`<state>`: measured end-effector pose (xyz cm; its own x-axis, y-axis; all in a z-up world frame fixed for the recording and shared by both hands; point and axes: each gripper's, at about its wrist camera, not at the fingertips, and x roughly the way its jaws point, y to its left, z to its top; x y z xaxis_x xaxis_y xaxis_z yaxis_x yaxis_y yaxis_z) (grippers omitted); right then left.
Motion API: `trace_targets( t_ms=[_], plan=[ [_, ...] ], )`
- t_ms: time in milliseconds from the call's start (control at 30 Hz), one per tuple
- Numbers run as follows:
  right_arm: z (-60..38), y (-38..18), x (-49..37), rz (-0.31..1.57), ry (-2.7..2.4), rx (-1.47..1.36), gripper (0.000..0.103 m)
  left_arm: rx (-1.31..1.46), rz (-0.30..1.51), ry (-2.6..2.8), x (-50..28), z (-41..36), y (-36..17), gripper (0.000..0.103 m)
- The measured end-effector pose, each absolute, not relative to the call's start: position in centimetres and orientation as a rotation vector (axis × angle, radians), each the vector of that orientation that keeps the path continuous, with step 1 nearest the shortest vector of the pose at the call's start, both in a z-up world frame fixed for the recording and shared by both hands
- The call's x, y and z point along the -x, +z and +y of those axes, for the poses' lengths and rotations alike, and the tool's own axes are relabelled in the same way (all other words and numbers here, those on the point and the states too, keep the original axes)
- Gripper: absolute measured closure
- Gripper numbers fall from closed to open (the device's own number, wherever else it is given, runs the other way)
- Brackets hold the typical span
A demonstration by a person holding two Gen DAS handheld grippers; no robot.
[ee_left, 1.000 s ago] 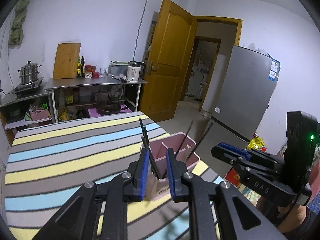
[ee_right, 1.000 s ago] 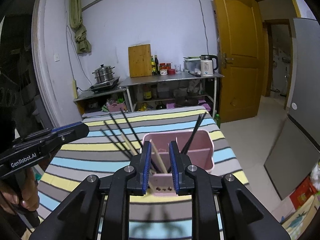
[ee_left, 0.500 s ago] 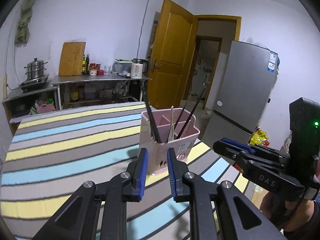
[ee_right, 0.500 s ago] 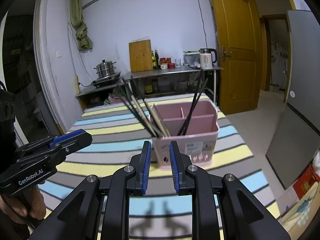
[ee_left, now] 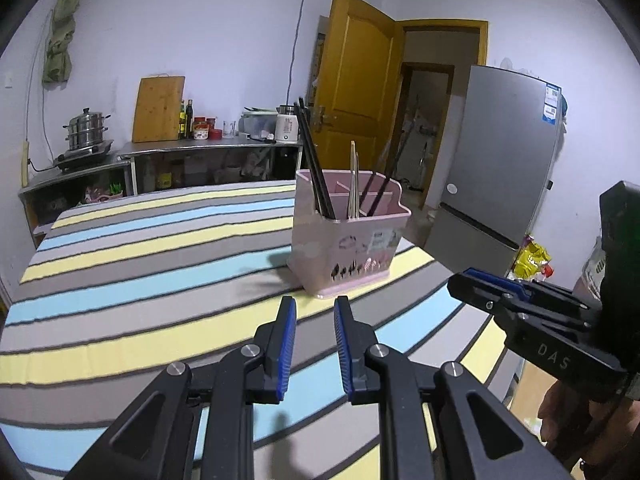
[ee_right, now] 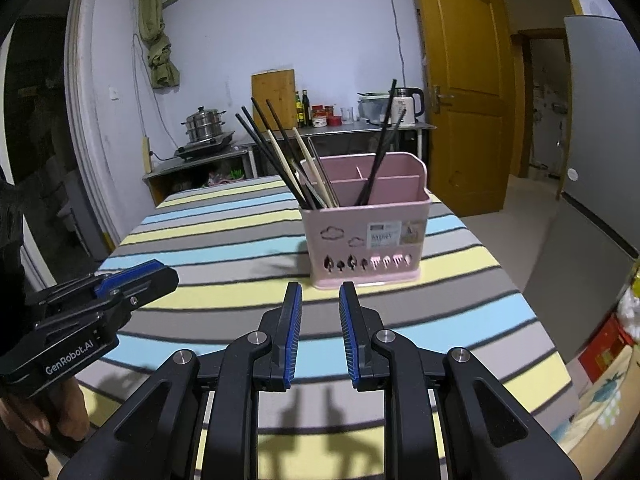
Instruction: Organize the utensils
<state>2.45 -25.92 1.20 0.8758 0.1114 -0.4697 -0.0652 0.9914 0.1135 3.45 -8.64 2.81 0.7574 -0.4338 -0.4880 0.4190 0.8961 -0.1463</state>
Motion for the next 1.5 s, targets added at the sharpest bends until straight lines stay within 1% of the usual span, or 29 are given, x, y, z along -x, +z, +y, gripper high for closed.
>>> trace_targets(
  t_ms=[333, 1500],
  plan=[
    [-25.7, 0.2, -1.0, 0.478, 0.079, -0.085, 0.083, 0.019, 0.537, -0.443, -2.8, -8.5, 1.7, 0.084],
    [-25.8, 0.1, -0.6, 0.467, 0.068, -0.083, 0.083, 0.014, 0.539, -0.425, -2.9, -8.7, 1.7, 0.084]
  ],
)
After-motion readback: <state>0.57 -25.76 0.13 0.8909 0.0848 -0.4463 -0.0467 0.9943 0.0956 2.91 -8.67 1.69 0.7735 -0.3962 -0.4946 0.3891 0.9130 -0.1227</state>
